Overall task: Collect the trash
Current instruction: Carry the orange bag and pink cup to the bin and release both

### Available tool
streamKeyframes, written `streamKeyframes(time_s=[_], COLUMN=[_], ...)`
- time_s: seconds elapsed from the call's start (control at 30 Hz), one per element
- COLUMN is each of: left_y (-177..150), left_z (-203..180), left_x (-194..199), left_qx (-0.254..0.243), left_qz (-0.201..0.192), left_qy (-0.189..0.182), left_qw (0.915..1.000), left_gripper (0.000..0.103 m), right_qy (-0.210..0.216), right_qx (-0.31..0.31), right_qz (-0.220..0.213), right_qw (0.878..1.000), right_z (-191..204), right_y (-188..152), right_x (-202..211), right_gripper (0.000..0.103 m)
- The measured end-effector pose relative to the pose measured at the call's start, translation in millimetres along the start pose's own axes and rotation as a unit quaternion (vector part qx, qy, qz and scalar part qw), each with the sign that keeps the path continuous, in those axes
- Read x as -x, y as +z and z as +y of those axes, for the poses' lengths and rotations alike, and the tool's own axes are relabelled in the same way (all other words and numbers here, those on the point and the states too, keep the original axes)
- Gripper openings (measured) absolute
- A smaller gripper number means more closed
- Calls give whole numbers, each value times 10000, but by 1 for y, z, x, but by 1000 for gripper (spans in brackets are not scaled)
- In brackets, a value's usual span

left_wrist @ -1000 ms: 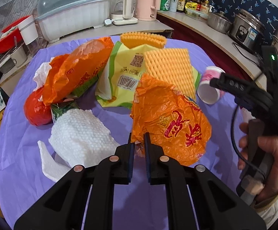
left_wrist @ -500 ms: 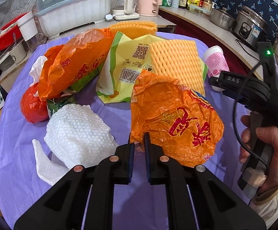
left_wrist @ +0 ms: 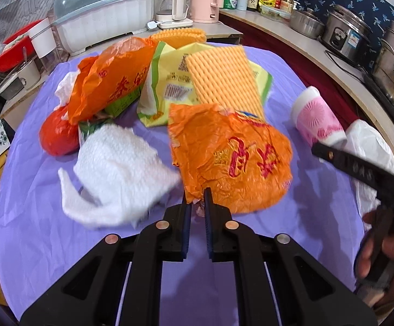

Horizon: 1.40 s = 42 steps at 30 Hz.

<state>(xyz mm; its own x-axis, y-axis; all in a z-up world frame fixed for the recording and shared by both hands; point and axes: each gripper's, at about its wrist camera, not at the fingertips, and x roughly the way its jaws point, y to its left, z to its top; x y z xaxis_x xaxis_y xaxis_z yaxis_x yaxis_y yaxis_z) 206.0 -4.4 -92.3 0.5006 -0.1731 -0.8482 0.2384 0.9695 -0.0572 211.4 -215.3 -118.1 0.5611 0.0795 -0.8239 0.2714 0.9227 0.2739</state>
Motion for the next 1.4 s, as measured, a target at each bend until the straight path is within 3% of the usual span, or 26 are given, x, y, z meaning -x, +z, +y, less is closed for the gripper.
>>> streamKeyframes(time_s=[0.17,0.2,0.23,0.3,0.4,0.5,0.67,0.77,0.83,0.9,0.97,1.4], left_y=[-18,-20,-23,-24,-23,-15,2,9,11,11,10,-11], left_z=[-4,-4,-3,1,4,8,19,17,11,8,7,-9], left_x=[10,11,11,11,14,17,9,2,-1,-2,-6,43], left_qx=[-106,-100,-62,7,94,116,221,180,54,-15,18,-96], left_qz=[109,133,159,203,91,-104,-216,-244,-268,-241,-91,-275], left_qy=[-44,-53,-85,-74,-3,81,111,102,135,83,-87,-411], left_qw=[9999,9998,9998,9998,9999,9998,9995,9995,9995,9997,9999,9987], left_gripper=[9,11,11,29,54,61,61,60,51,26,11,7], right_qy=[-10,-32,-91,-234,-260,-243,-104,-4,70,124,145,1], right_qx=[138,175,224,291,393,393,502,544,503,412,353,59], right_qz=[138,125,100,-67,-239,-150,-8,129,201,219,172,-491], right_qw=[9998,9998,9997,9993,9986,9988,9987,9984,9985,9988,9991,9988], right_z=[-3,-3,-2,0,4,6,15,21,21,19,16,-12], right_y=[-33,-36,-38,-40,-37,-29,-29,-30,-32,-33,-33,-33], right_x=[20,21,24,30,35,24,7,-3,-7,-6,-1,74], right_gripper=[50,56,69,80,81,81,81,74,56,55,54,54])
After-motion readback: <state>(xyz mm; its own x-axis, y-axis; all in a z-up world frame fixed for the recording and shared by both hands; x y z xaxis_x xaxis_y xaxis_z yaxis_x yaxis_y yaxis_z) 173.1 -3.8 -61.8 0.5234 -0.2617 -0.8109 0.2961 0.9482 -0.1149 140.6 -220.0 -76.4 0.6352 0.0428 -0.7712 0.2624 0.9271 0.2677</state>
